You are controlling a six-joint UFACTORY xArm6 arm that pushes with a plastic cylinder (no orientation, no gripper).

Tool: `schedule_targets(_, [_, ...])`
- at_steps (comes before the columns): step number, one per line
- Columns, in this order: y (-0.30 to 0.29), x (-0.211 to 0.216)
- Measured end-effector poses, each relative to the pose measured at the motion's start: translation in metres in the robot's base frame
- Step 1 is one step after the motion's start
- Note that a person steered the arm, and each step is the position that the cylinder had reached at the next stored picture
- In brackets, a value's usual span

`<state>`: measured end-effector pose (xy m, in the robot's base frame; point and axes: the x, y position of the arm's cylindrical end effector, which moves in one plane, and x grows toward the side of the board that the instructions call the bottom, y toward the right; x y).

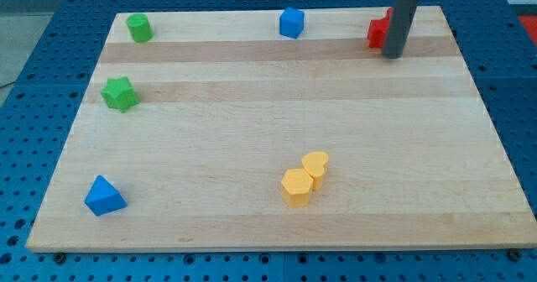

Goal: Move your arm to the bottom left

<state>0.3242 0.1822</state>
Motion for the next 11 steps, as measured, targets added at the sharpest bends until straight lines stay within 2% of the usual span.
schedule_targets(1, [-0.052, 0.042])
schedule_targets(3, [-0.205, 0.144])
schedule_targets(4, [-0.32, 0.166])
schedule_targets(5, [-0.446, 0.166])
schedule_targets(6, [-0.486, 0.172])
schedule_targets(7, [-0.487, 0.21])
schedule_targets(8, [-0.481, 0.277])
schedule_targets(9, [-0.429, 0.267])
schedule_targets(10, [-0.37, 0.2])
schedule_targets(11, [-0.334, 0.158])
